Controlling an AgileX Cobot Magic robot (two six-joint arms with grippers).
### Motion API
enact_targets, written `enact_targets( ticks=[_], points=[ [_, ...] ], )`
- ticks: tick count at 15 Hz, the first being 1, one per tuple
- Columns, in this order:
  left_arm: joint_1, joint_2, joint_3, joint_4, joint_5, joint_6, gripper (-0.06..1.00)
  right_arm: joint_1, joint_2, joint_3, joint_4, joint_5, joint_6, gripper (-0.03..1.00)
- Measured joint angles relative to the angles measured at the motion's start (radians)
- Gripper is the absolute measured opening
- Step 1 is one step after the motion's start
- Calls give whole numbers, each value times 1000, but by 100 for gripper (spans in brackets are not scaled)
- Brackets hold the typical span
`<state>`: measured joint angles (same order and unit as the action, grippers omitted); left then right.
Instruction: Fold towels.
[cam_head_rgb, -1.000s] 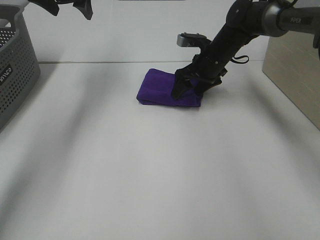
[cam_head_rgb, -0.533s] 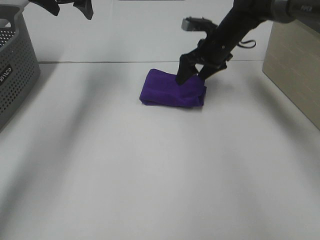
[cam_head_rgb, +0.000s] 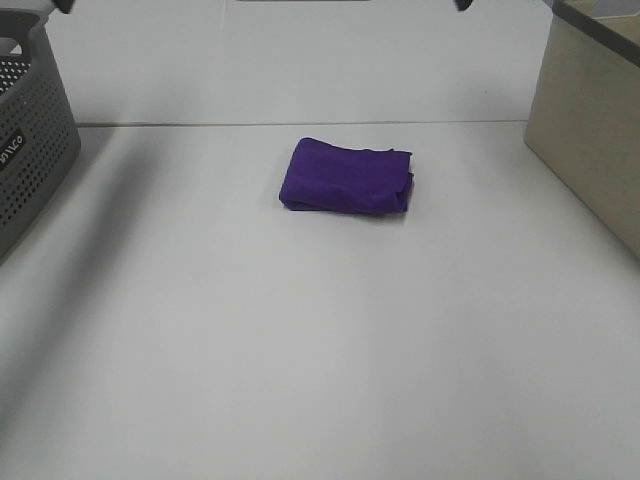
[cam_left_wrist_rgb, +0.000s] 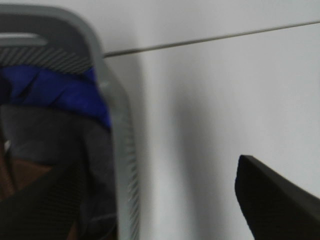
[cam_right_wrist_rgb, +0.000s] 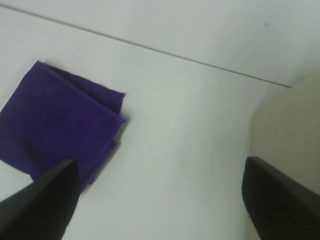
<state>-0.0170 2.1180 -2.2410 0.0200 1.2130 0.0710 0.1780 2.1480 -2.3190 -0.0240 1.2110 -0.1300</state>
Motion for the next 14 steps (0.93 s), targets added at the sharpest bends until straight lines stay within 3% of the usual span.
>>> enact_targets(
  ticks=[2,4,6,10,14],
  points=[
    [57,-164,195,11,1,49,77,-82,-70,21,-8,-1,11,85],
    [68,-345,387,18,1,81,77,-168,-191,166,2,-1,34,85],
    [69,-557,579,22,-31,66,77,-214,-408,430,18,-2,40,85],
    [69,-1013,946,27,-115,27,77,-216,-965,996,14,5,45,85],
    [69,-1396,1241,43,-300,26,77,-216,-1495,1341,14,11,45,85]
  ],
)
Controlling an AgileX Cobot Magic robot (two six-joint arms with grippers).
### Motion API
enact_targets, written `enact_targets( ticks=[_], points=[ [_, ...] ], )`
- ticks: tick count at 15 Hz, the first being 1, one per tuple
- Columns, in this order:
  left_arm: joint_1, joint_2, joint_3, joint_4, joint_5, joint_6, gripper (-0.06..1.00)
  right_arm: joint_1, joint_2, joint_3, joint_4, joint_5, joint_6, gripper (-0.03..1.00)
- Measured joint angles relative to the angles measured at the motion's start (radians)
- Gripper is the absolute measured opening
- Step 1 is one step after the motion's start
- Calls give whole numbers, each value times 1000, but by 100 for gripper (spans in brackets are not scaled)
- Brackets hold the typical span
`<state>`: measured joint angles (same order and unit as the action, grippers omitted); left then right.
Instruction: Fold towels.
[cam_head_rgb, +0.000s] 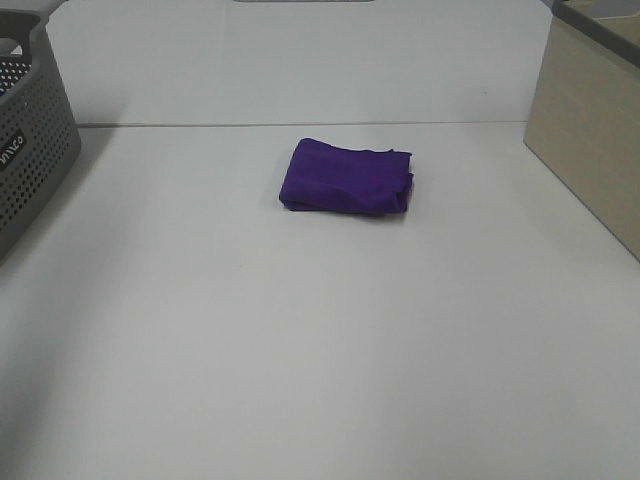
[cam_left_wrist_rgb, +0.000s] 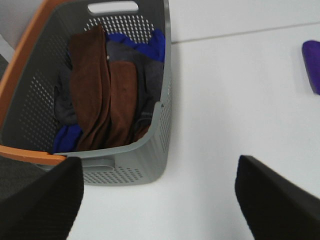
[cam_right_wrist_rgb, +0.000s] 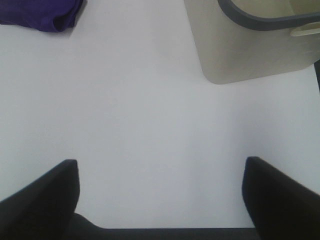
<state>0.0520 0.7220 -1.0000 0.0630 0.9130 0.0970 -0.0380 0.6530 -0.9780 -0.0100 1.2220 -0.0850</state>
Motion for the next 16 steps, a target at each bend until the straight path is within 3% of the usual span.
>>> enact_targets(
  ticks=[8,12,16],
  points=[
    [0,-537,382,14,42,4,77,0,-643,297,-60,-13,0,85],
    [0,-716,489,-27,126,19,77,0,-657,427,-56,-65,0,85],
    [0,-727,490,-81,137,26,77,0,-657,467,-41,-165,14,85]
  ],
)
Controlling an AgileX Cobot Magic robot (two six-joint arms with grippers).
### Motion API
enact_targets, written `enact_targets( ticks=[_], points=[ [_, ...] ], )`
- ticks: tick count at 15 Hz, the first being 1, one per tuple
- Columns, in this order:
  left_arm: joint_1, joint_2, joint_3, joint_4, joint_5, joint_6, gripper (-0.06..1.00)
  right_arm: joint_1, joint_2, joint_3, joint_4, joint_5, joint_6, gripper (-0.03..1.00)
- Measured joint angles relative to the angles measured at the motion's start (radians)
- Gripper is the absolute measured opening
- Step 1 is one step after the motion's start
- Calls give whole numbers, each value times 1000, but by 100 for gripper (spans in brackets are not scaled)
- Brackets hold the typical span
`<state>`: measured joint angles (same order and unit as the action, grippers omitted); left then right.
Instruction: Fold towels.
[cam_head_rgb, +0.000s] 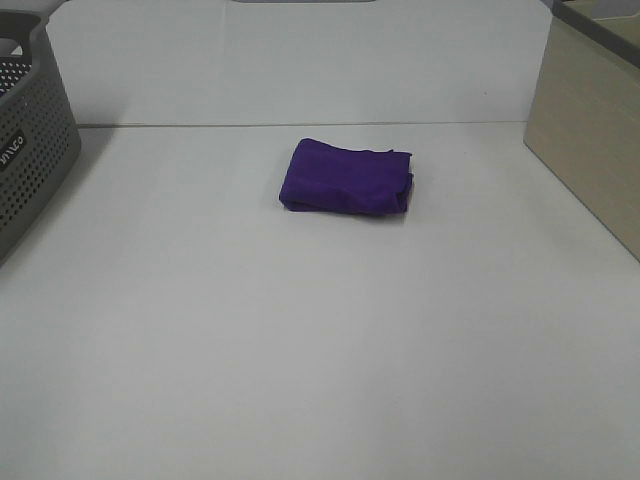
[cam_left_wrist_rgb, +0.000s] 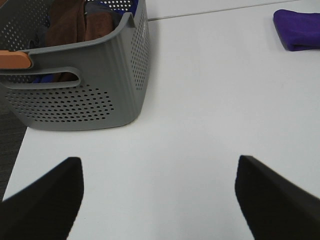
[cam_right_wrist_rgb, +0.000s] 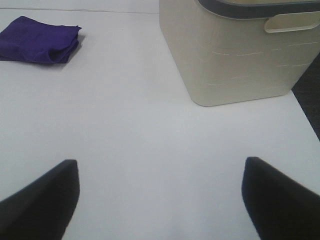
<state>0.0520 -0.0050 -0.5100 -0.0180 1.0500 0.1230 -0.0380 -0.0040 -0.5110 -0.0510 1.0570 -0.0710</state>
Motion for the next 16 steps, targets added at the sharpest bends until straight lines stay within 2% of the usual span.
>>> enact_targets(
  ticks=[9,16],
  points=[
    [0,0,2,-10,0,-11,77,0,0,10,-5,-2,14,85],
    [0,0,2,-13,0,-26,76,0,0,10,30,-2,54,85]
  ],
)
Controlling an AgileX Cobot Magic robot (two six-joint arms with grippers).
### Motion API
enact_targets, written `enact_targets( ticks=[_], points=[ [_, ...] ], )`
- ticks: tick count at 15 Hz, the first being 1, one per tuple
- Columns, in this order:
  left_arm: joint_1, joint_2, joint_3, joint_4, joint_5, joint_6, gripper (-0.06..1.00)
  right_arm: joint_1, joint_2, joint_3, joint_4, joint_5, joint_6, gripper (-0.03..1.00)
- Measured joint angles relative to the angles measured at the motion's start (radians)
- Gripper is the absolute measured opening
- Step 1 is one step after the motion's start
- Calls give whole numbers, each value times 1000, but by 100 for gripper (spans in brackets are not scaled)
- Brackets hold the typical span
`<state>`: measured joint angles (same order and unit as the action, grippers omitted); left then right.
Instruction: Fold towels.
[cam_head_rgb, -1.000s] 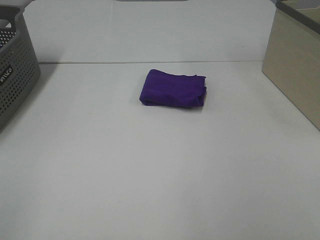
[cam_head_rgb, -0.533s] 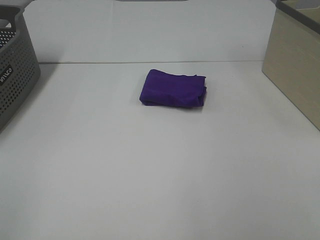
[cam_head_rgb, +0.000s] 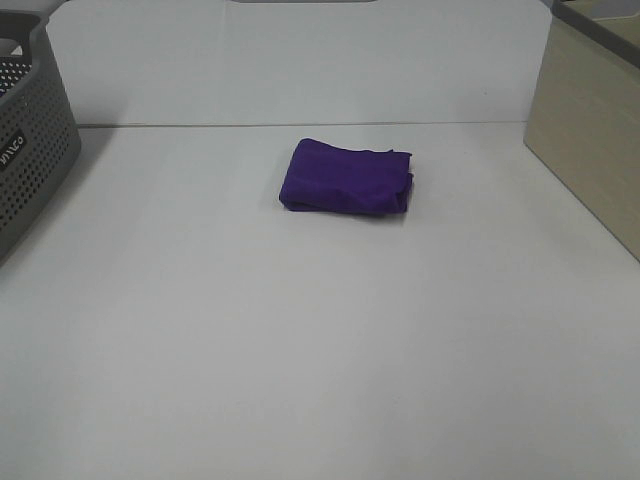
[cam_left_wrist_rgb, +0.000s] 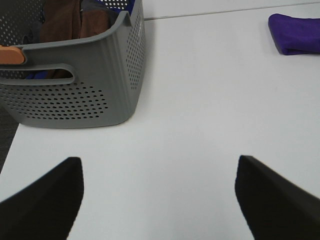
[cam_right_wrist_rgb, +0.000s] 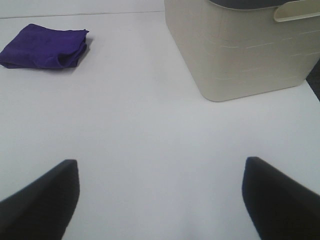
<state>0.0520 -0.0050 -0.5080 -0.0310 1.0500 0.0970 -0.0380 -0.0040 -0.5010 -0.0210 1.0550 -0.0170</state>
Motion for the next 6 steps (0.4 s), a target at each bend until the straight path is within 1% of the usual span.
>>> enact_targets(
  ticks=[6],
  points=[
    [0,0,0,-2,0,0,76,0,0,0,6,0,0,85]
  ],
)
